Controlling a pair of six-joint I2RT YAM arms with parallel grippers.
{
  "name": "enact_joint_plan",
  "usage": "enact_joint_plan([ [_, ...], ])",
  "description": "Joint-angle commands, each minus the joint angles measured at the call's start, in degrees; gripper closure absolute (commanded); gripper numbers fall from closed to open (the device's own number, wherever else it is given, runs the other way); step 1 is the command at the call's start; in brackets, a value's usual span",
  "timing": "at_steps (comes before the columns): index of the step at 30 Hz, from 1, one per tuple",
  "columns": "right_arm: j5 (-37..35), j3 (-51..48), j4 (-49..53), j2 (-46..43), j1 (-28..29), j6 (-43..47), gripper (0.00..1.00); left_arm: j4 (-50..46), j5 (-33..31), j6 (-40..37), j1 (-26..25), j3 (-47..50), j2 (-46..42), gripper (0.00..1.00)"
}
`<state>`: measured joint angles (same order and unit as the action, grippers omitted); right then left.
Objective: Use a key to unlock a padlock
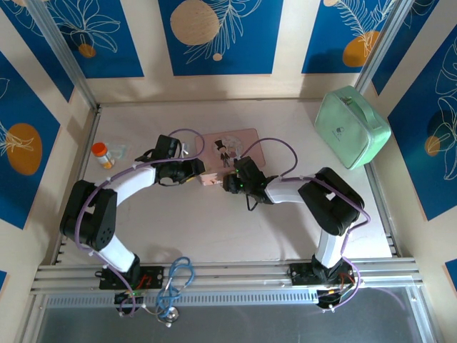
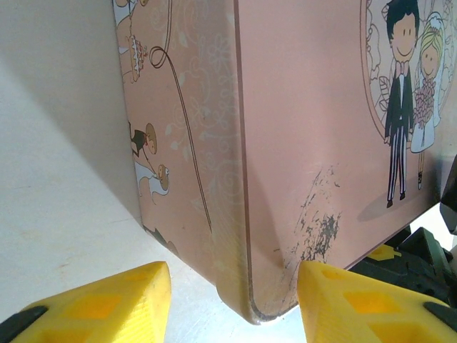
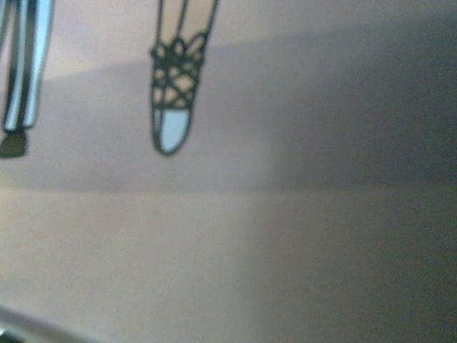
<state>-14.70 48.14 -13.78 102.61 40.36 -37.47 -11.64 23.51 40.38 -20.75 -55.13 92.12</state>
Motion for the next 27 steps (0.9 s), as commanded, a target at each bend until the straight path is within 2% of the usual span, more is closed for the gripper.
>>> enact_joint_plan([
  [1, 1.0, 0.8, -1.0, 0.9, -0.4, 1.3, 0.61, -1.7, -0.7, -0.9, -0.2, -1.6, 0.7, 0.51],
  [6, 1.1, 0.5, 0.4, -0.2, 0.0, 0.9, 0.71, -2.3, -1.0, -1.1, -0.2, -2.0, 0.5, 0.52],
  [14, 0.2, 0.8, 3.1, -1.9, 1.6, 0.4, 0.77, -1.2, -0.8, -0.5, -0.2, -1.1, 0.9, 0.52],
  [18, 0.2, 1.6, 4.9, -1.4, 1.6, -0.4, 0.9, -0.8, -0.7, -0.2, -0.2, -0.8, 1.2, 0.53],
  [27, 2.1, 2.3, 7.8, -2.3, 1.9, -3.4, 1.0, -0.1, -1.3, -0.5, -0.2, -0.3, 1.6, 0.53],
])
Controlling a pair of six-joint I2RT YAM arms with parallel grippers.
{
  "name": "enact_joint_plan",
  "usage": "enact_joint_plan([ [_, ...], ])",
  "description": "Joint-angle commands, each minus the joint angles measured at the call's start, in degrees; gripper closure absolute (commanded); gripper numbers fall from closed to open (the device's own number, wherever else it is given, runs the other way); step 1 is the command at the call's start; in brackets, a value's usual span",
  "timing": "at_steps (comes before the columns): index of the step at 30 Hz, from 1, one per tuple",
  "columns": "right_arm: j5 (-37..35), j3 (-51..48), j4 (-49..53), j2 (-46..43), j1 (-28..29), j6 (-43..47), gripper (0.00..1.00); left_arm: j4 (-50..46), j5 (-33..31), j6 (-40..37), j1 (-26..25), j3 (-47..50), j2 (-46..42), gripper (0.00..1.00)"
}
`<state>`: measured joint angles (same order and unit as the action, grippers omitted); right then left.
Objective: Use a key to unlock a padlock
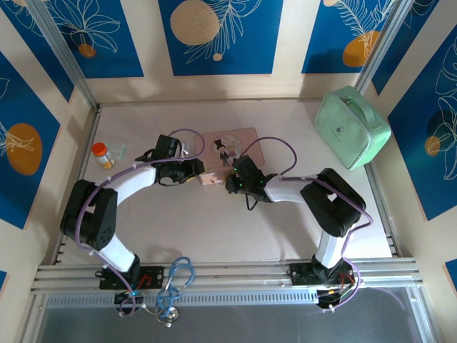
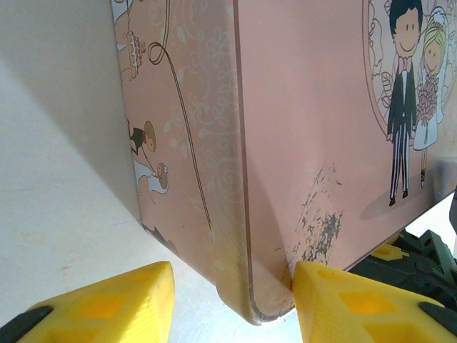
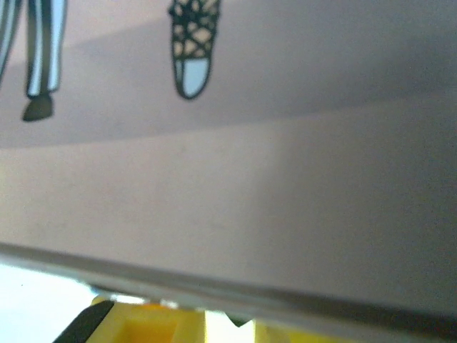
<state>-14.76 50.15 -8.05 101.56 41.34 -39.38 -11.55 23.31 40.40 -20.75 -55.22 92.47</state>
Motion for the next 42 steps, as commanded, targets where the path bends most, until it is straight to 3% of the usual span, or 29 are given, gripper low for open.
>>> enact_joint_plan([
  [1, 2.6, 0.1, 2.0, -1.3, 0.9, -1.8, 1.0, -0.1, -1.1, -0.4, -0.2, -0.1, 1.4, 0.53],
  [16, 10.6, -7.7, -8.3, -5.7, -1.8, -7.6, 1.0, 1.9, -1.4, 0.5, 0.1, 1.4, 1.4, 0.55],
  [42, 12.3, -17.9, -24.9, -9.6, -5.4, -13.6, 1.0, 3.6, 0.0, 1.0, 1.2, 3.9, 1.0, 0.57],
])
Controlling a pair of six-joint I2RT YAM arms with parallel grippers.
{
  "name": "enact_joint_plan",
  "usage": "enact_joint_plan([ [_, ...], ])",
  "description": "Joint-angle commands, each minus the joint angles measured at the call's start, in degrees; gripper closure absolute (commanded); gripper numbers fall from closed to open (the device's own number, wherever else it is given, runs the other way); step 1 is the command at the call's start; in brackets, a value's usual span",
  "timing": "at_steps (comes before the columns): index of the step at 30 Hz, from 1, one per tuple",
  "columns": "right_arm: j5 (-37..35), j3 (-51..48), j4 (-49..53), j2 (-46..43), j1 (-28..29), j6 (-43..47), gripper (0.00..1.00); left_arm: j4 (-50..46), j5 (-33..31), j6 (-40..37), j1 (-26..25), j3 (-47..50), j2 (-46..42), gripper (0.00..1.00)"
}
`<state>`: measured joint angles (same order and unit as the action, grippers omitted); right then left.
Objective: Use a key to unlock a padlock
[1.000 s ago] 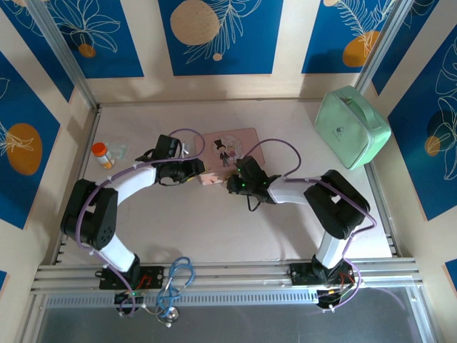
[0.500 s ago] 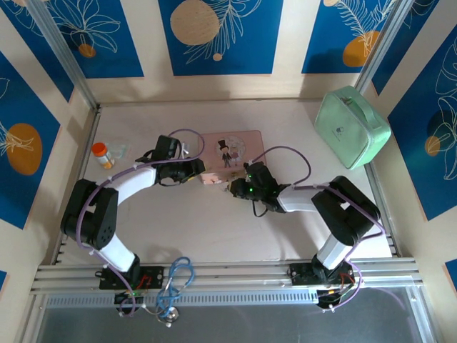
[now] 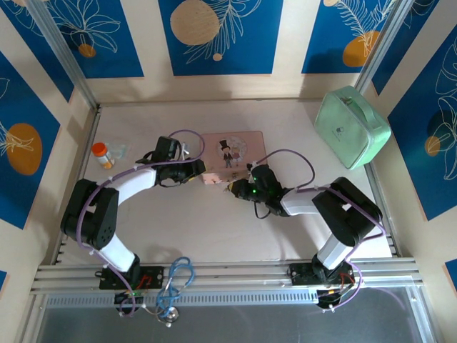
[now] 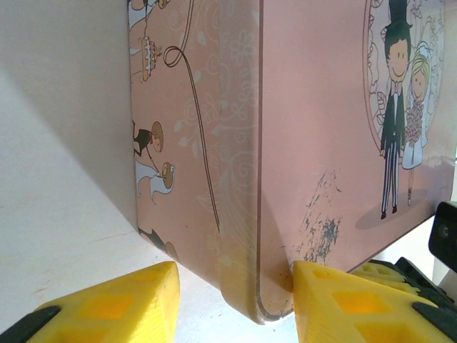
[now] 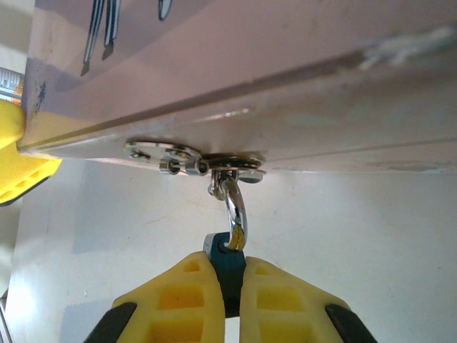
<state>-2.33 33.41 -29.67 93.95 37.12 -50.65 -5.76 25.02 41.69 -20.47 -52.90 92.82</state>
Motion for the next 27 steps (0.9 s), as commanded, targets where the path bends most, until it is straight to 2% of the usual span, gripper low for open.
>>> enact_joint_plan([
  [1, 0.2, -1.3, -3.5, -1.7, -1.6, -2.9, 1.0, -2.4, -2.0, -0.6, 1.0, 1.5, 0.6, 0.57],
  [10, 1.5, -2.6, -8.5, 2.8, -2.4, -9.0, 1.0, -4.0, -3.8, -2.7, 0.8, 1.8, -0.7, 0.57],
  [13, 1.5, -1.6, -7.2, 3.6, -2.3, -9.2, 1.0, -5.4, -4.8, -3.7, 0.5, 0.8, -1.0, 0.56],
  [20, 1.7, -1.2, -5.1, 3.6, -2.2, -9.2, 1.0, -5.5, -5.0, -3.1, -0.4, -3.9, 0.2, 0.39],
  [27, 2.0, -1.6, -6.0, 3.6, -2.2, -9.3, 1.0, -4.0, -4.2, -1.5, -1.9, -6.5, 3.0, 0.37],
])
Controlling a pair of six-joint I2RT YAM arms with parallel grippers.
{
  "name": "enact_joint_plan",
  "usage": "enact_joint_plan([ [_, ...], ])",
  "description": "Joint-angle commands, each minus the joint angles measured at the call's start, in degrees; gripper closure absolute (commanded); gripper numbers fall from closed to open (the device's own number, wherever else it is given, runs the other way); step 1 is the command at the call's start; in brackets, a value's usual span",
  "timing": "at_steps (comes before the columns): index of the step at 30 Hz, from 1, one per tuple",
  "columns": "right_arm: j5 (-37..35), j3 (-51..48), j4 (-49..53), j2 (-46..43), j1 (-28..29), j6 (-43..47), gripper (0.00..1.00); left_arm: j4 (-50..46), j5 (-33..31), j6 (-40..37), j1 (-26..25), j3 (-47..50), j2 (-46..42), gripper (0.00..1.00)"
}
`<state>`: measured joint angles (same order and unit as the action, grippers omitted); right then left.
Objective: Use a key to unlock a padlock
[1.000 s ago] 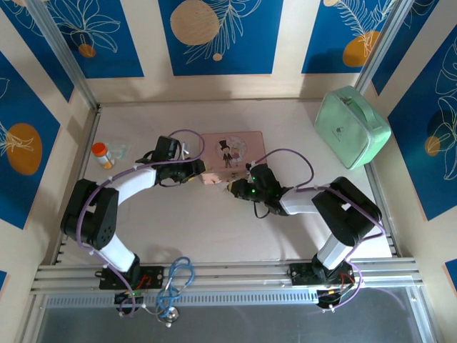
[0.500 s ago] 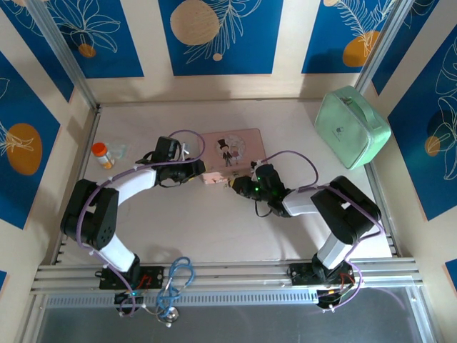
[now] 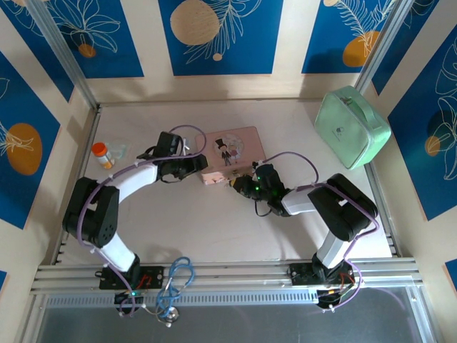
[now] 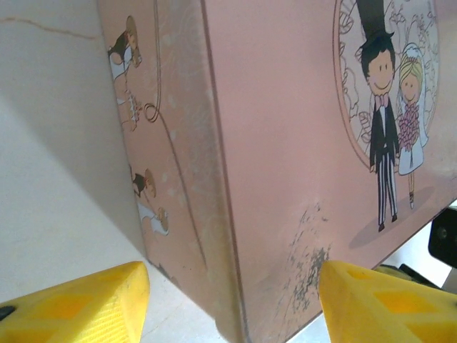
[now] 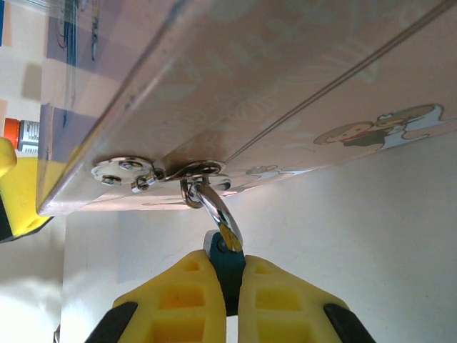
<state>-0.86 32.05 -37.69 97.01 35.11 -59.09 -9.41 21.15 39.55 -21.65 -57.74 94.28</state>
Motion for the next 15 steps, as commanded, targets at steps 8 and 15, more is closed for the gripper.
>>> enact_joint_plan([
  [8, 0.1, -2.0, -1.4, 0.6, -0.9, -1.3, 1.0, -1.9, -2.6, 0.4, -0.8, 0.3, 2.8, 0.43],
  [15, -0.1, -3.7, -3.0, -0.1, -1.6, -2.5, 1.0, -4.0, -3.7, -1.4, -0.7, 0.0, 3.0, 0.46],
])
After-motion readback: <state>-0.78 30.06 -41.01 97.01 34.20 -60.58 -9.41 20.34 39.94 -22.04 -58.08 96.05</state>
